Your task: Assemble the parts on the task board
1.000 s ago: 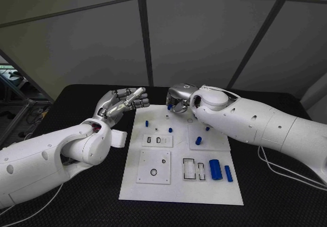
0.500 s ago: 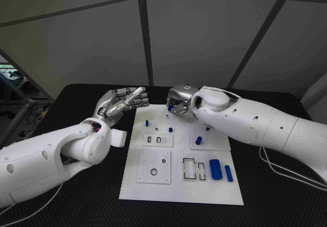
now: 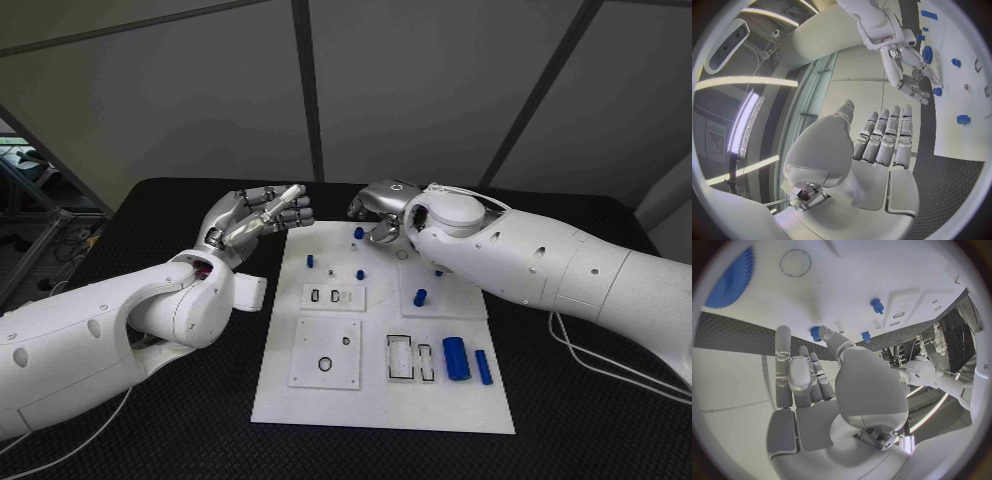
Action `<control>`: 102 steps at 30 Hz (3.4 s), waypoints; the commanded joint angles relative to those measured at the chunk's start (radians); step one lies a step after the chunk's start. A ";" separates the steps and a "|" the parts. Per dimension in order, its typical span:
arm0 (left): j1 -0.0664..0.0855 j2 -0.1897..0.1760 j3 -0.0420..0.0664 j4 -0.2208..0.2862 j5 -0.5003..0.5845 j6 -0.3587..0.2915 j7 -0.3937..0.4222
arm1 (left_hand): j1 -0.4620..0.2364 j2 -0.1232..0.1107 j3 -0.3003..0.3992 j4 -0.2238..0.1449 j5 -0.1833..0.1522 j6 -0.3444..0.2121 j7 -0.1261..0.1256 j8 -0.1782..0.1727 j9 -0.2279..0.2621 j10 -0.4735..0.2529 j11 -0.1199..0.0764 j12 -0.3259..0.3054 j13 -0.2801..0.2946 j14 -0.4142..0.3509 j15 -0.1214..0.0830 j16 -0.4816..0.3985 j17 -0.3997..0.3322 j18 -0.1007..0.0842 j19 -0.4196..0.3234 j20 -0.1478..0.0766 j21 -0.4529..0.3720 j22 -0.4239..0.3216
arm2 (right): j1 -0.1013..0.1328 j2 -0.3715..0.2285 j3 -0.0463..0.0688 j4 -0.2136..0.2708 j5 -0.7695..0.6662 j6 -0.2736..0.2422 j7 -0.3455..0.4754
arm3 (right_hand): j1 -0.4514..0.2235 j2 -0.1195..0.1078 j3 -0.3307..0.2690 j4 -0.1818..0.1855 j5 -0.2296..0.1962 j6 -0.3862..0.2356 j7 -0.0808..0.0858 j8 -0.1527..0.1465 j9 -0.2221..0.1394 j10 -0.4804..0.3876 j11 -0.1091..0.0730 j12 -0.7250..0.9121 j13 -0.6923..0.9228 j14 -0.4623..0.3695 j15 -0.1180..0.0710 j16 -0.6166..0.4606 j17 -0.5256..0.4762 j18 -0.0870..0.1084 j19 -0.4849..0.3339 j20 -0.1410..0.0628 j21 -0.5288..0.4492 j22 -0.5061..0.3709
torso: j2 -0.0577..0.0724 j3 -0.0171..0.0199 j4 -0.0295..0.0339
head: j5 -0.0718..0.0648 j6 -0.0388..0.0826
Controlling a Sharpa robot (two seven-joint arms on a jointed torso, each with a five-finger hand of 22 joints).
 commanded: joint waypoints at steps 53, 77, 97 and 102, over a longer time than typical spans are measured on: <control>-0.003 0.009 0.000 -0.025 -0.007 0.029 -0.002 | 0.006 0.008 0.004 -0.013 0.001 0.000 0.056 -0.006 -0.001 0.002 0.004 -0.005 -0.001 -0.003 0.000 -0.005 0.000 -0.019 0.003 0.001 -0.004 -0.003 | 0.002 -0.307 0.001 0.179 0.361 0.065 -0.107 | 0.109 -0.043 -0.217 0.327 0.029 0.019 0.024 0.163 0.018 0.536 -0.051 1.388 1.336 0.112 -0.037 0.297 0.563 -0.044 0.198 -0.022 0.216 0.306 | -0.003 0.0039 -0.0181 | -0.033 0.009; -0.003 0.007 0.000 -0.027 -0.007 0.025 -0.006 | 0.008 0.010 0.005 -0.014 0.001 0.002 0.056 -0.007 0.000 0.002 0.004 -0.006 -0.001 -0.001 0.000 -0.006 0.000 -0.019 0.004 0.000 -0.004 -0.004 | 0.001 -0.291 0.001 0.168 0.327 0.091 -0.102 | 0.119 -0.023 -0.210 0.306 0.030 0.060 0.017 0.192 0.022 0.542 -0.057 1.396 1.350 0.113 -0.041 0.299 0.568 -0.044 0.197 -0.023 0.225 0.314 | -0.003 0.0053 -0.0199 | -0.035 -0.007; -0.003 0.008 0.000 -0.028 -0.007 0.024 -0.005 | 0.008 0.011 0.006 -0.014 0.001 0.001 0.056 -0.007 -0.001 0.002 0.004 -0.006 -0.001 -0.001 0.000 -0.007 0.000 -0.019 0.004 0.000 -0.004 -0.004 | 0.000 -0.277 0.000 0.158 0.224 0.106 -0.116 | 0.170 -0.004 -0.172 0.233 0.034 0.080 0.017 0.195 0.013 0.550 -0.058 1.403 1.366 0.115 -0.043 0.302 0.575 -0.045 0.195 -0.026 0.235 0.326 | -0.003 0.0048 -0.0193 | -0.034 -0.012; -0.003 0.008 0.000 -0.026 -0.007 0.022 -0.005 | 0.007 0.011 0.006 -0.014 0.001 0.001 0.056 -0.008 -0.001 0.002 0.004 -0.006 -0.001 -0.001 0.000 -0.007 0.000 -0.019 0.004 0.000 -0.004 -0.005 | 0.000 -0.276 0.000 0.167 0.186 0.102 -0.126 | 0.163 0.002 -0.150 0.219 0.073 0.098 0.017 0.195 0.010 0.553 -0.059 1.405 1.371 0.116 -0.043 0.304 0.581 -0.046 0.196 -0.027 0.241 0.333 | -0.004 0.0035 -0.0186 | -0.036 -0.010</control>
